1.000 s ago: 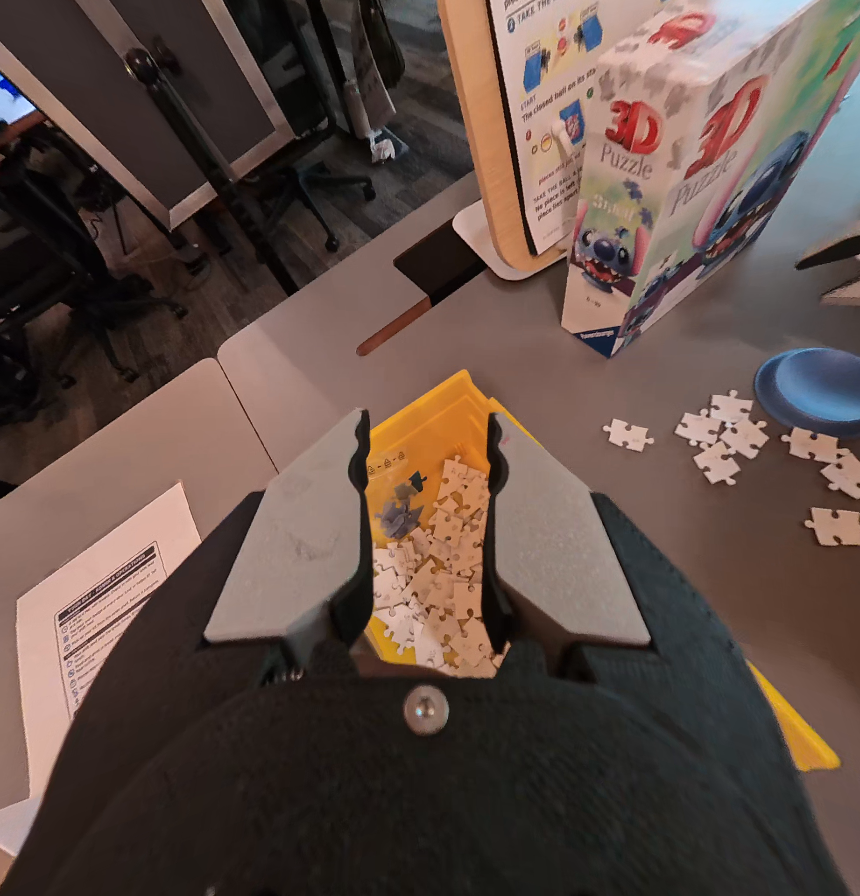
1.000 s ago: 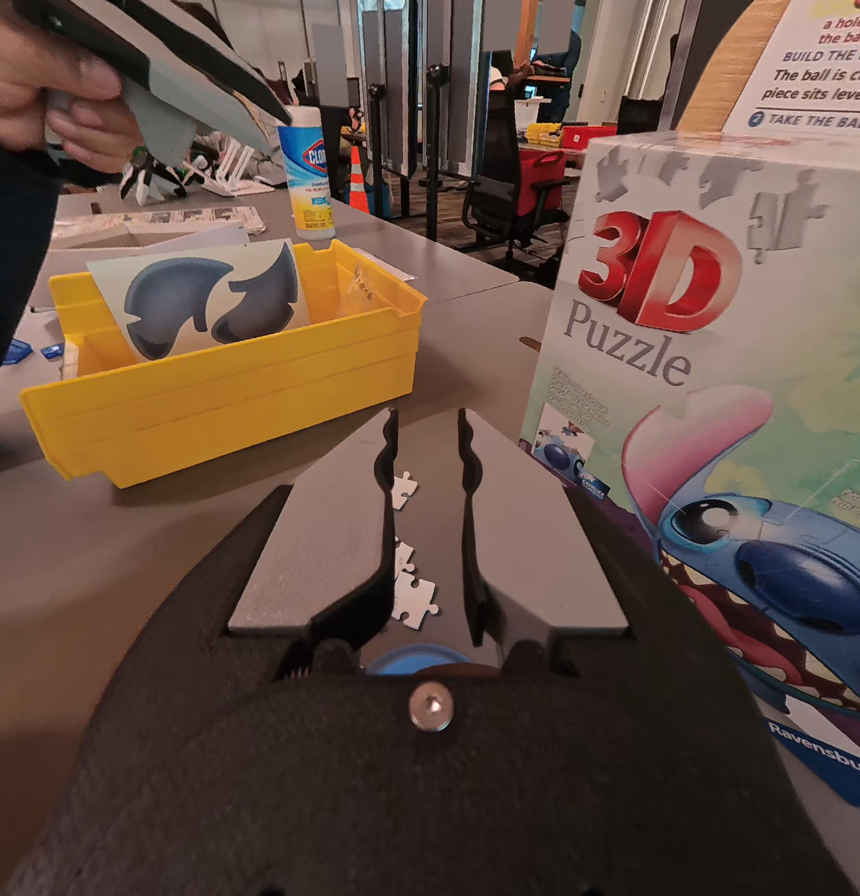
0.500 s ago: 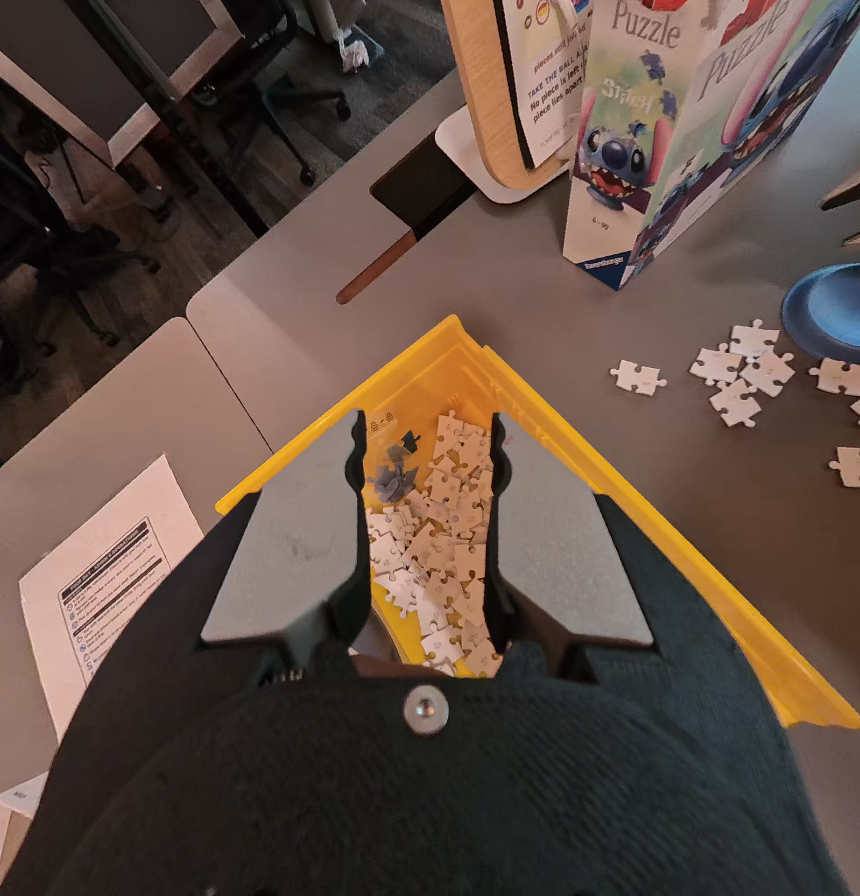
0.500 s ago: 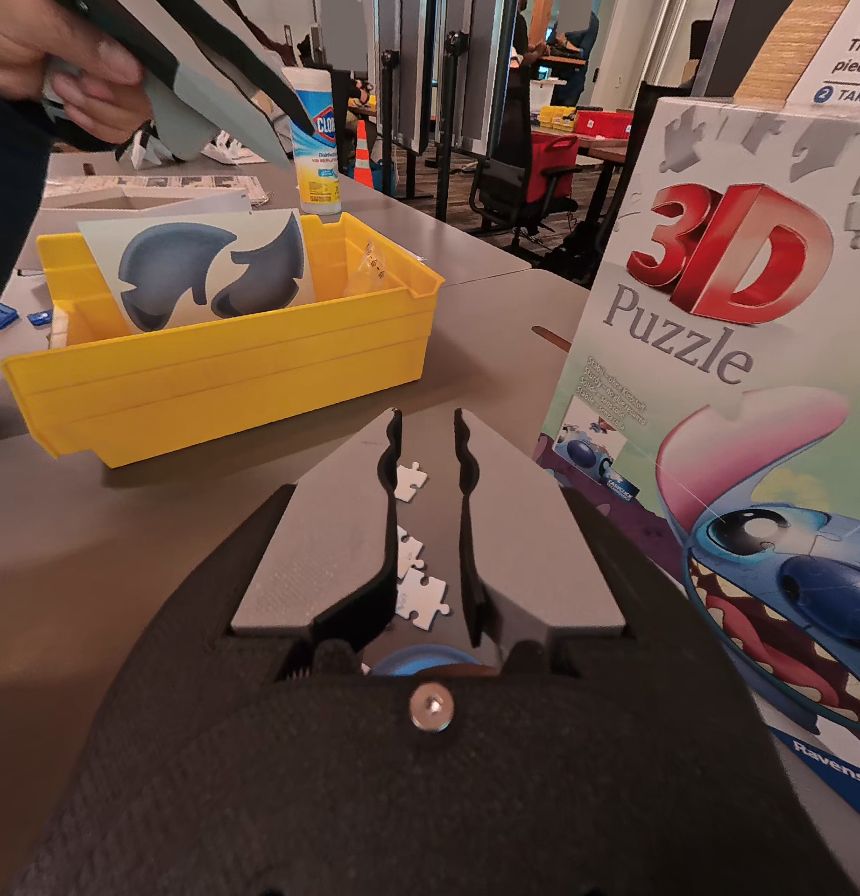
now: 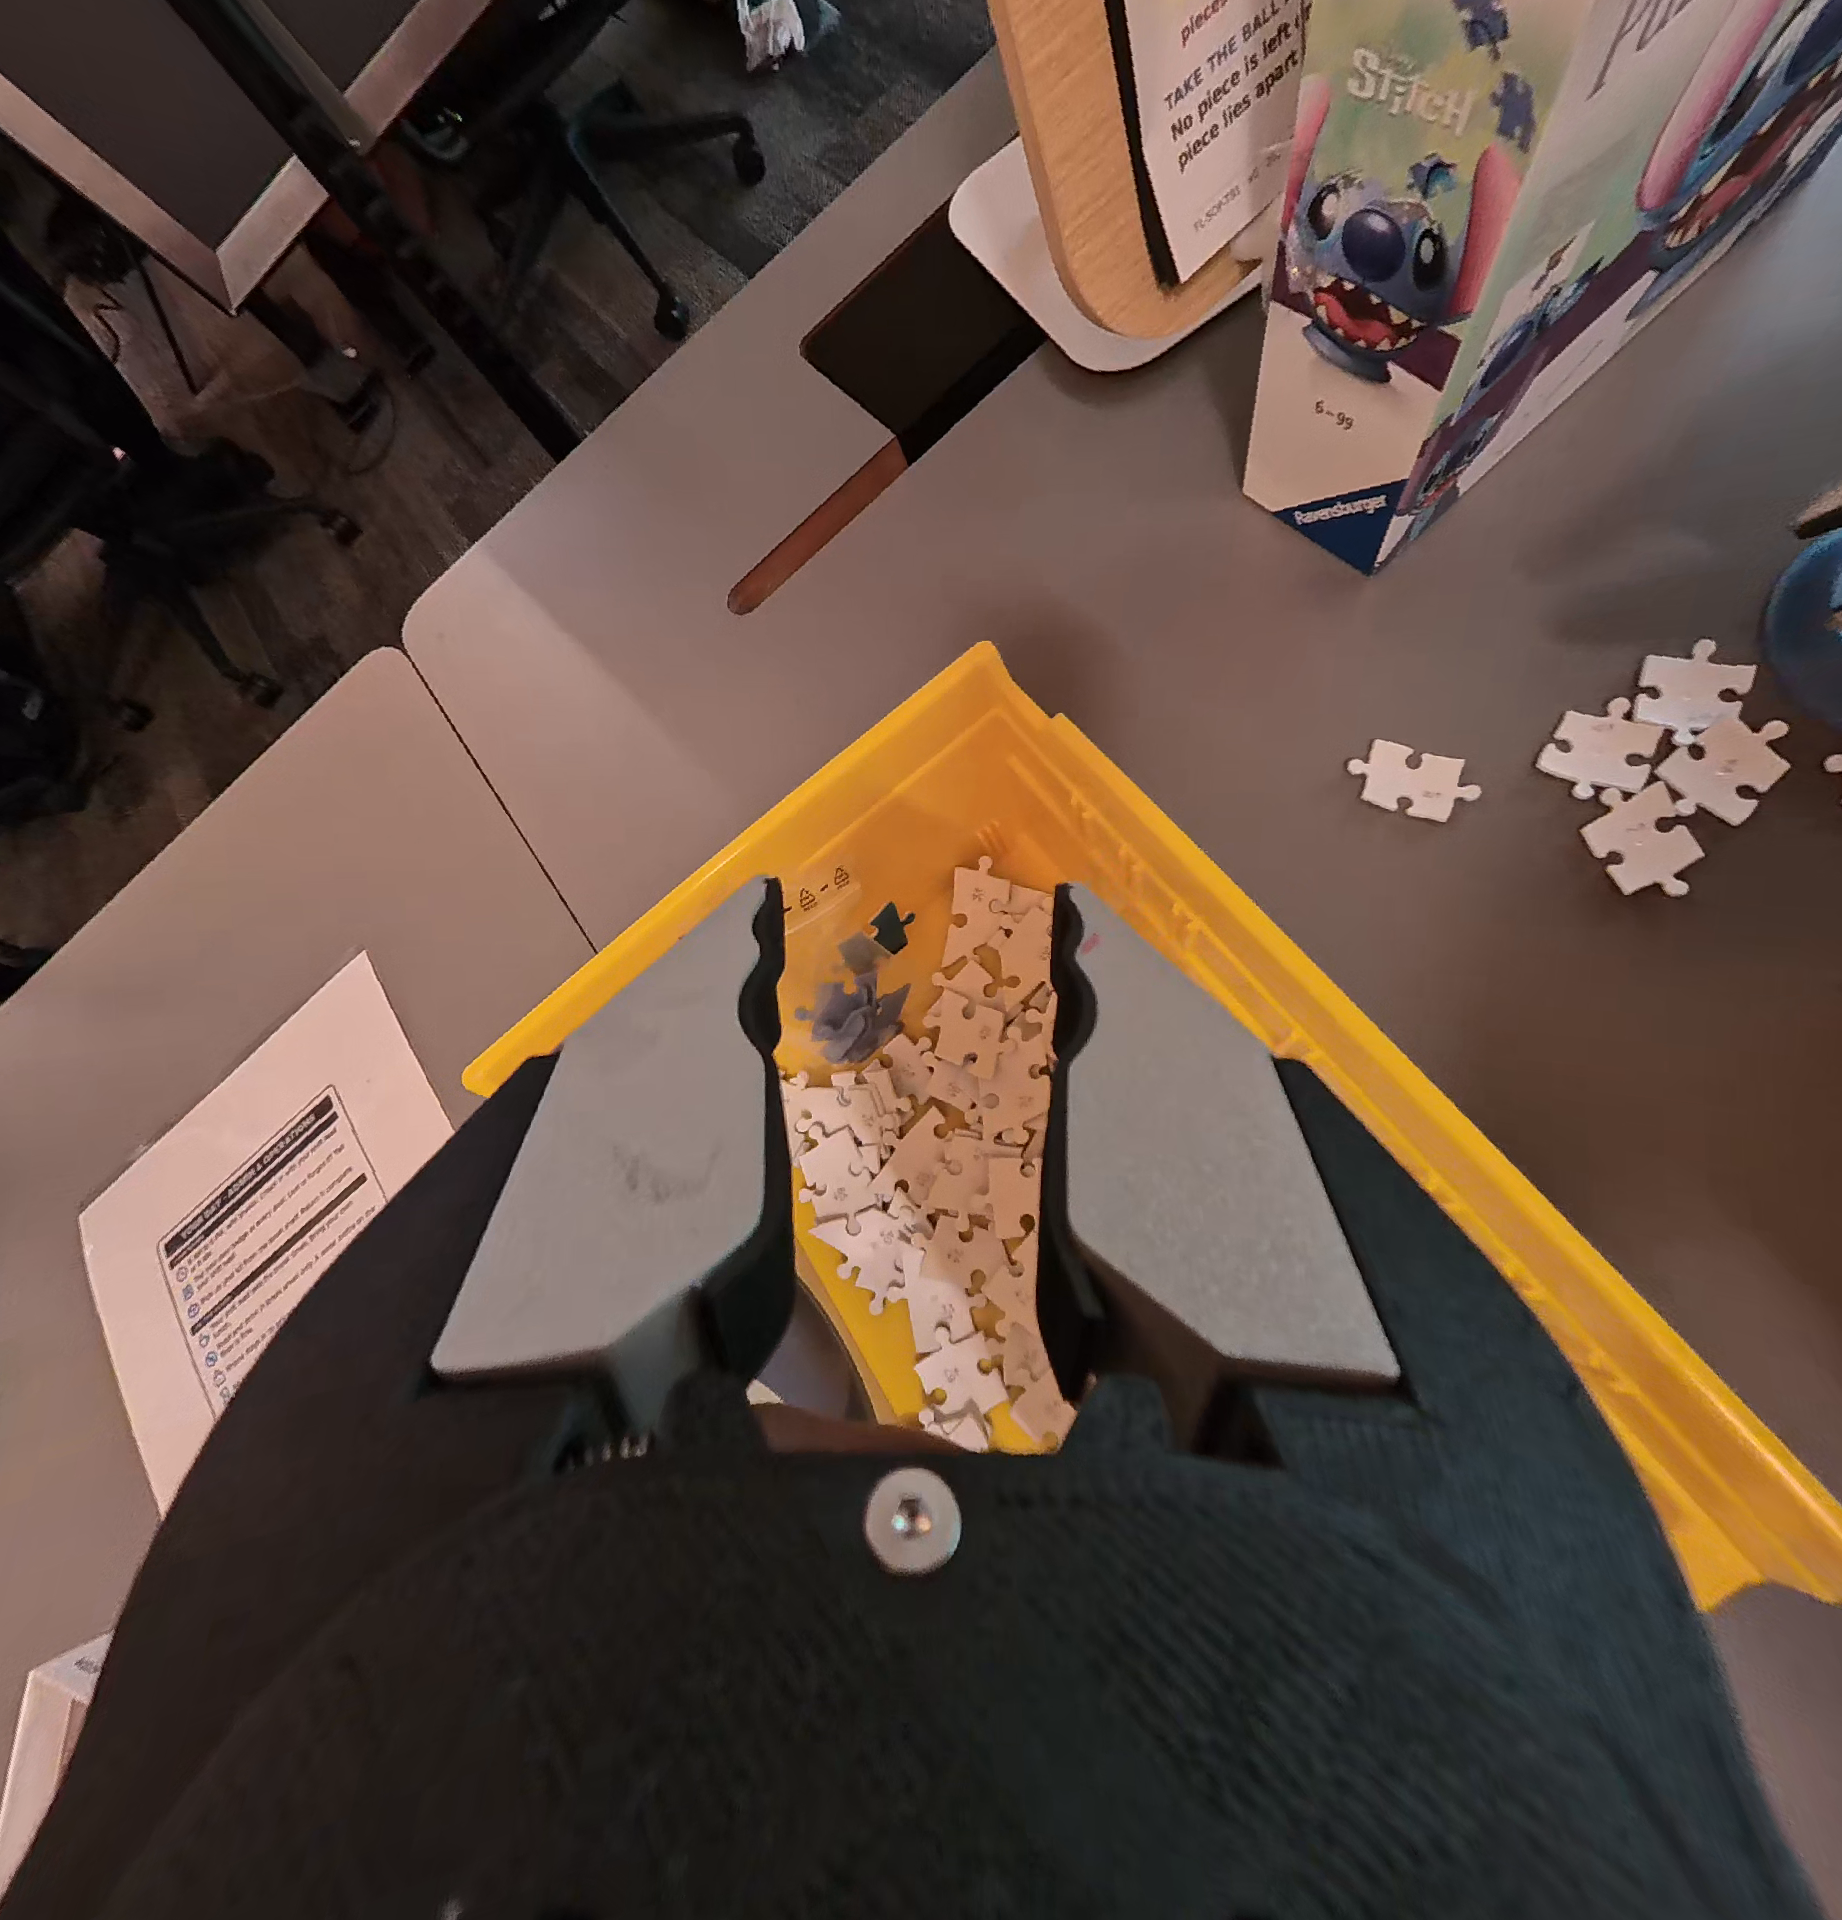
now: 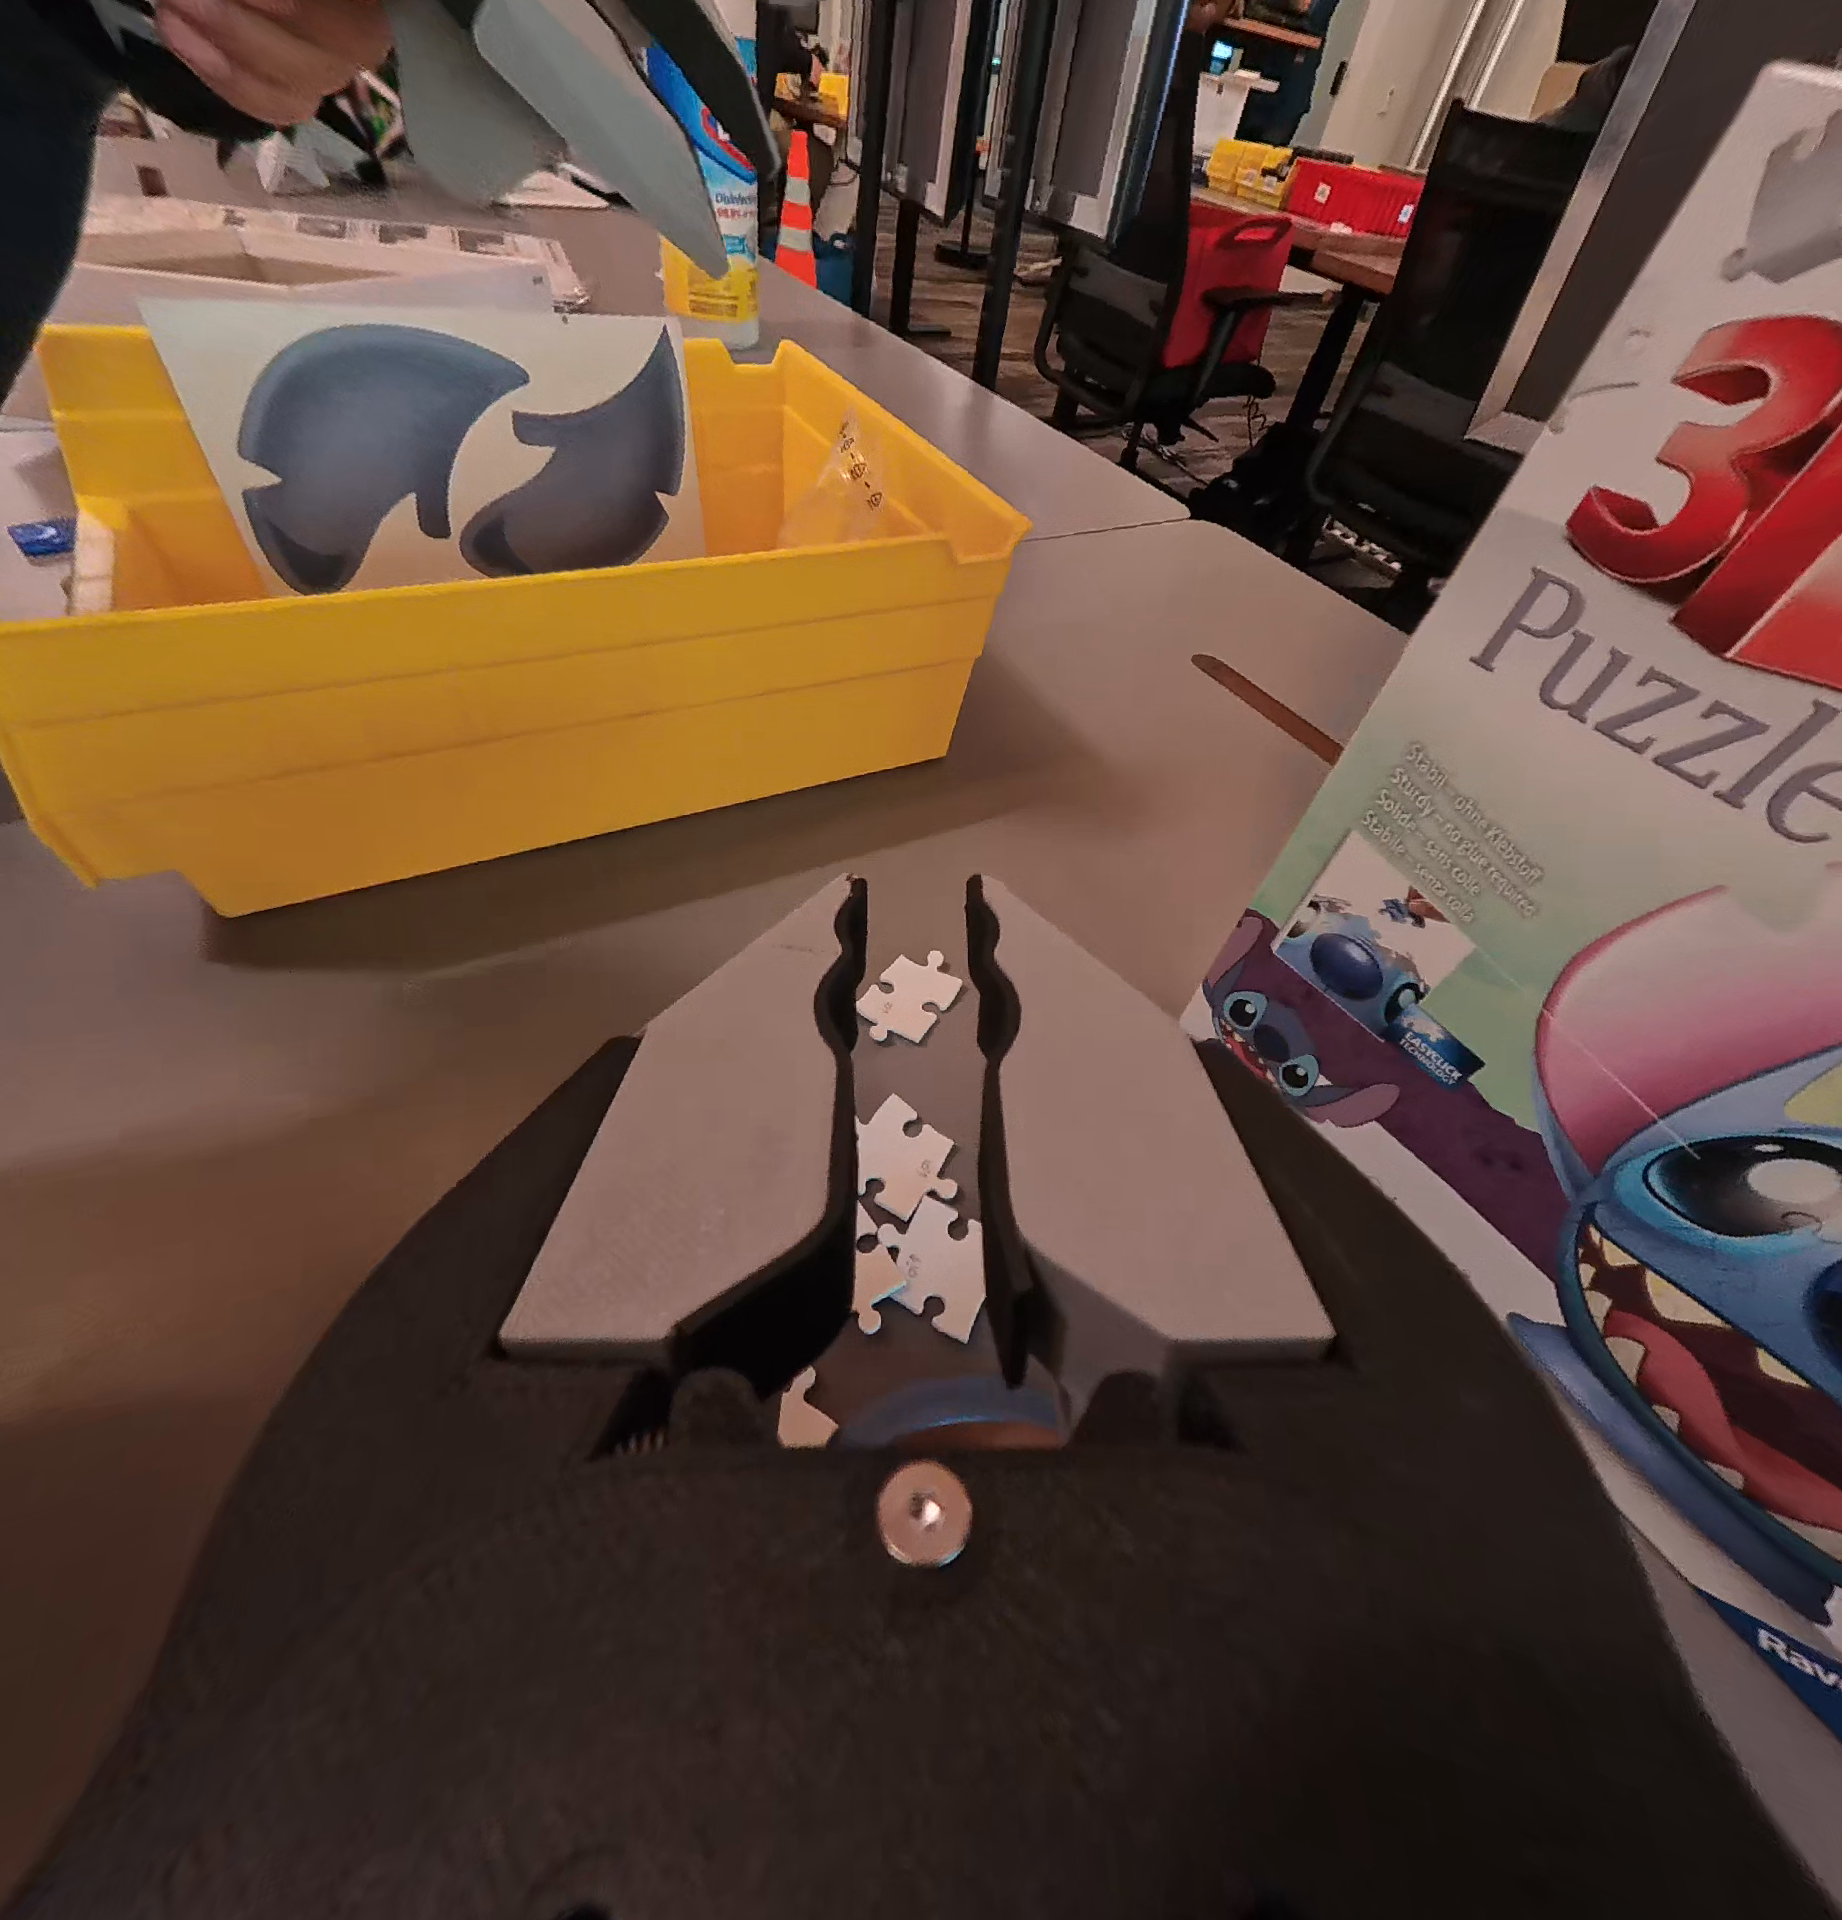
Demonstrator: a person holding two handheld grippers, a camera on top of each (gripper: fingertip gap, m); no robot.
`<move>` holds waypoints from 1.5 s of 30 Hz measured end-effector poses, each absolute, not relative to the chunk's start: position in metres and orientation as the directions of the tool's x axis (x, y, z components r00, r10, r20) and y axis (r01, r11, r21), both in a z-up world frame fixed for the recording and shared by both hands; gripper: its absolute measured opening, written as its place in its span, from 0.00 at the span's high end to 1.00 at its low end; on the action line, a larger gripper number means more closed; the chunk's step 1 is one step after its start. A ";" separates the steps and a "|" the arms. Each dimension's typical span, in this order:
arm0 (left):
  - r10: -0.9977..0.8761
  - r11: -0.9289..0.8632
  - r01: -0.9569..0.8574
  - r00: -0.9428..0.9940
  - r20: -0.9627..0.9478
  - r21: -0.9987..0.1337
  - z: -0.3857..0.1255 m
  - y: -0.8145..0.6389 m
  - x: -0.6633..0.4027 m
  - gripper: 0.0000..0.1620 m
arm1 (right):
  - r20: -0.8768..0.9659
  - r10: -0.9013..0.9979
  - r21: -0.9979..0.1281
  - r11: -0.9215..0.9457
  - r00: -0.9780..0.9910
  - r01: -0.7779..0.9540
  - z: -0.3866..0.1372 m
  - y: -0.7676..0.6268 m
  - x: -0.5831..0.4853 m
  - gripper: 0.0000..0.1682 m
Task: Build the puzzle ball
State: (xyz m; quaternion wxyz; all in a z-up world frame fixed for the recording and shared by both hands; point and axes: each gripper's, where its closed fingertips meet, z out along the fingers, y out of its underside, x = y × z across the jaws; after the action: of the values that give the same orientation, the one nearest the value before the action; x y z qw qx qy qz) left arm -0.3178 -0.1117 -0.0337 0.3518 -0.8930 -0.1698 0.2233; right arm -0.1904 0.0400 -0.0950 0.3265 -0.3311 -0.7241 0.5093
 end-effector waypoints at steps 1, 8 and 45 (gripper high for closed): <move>0.459 -0.697 0.146 0.843 -0.280 -0.702 -0.034 -0.111 -0.318 0.69 | 0.142 0.812 -0.954 0.264 -0.566 0.140 -0.093 0.040 -0.190 0.91; 0.452 -0.703 0.133 0.842 -0.295 -0.698 -0.035 -0.108 -0.317 0.70 | 0.153 0.822 -0.963 0.248 -0.549 0.102 -0.082 0.040 -0.186 0.92; 0.633 -0.256 0.082 0.767 -0.103 -0.963 0.058 -0.116 -0.336 0.76 | 0.109 0.876 -0.969 0.199 -0.469 0.147 -0.080 0.061 -0.189 0.93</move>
State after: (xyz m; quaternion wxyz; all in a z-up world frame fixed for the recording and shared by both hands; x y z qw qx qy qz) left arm -0.3362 -0.1158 0.0580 0.5618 -0.7536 -0.2372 0.2454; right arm -0.1889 0.0614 -0.0798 0.3565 -0.3721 -0.6874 0.5119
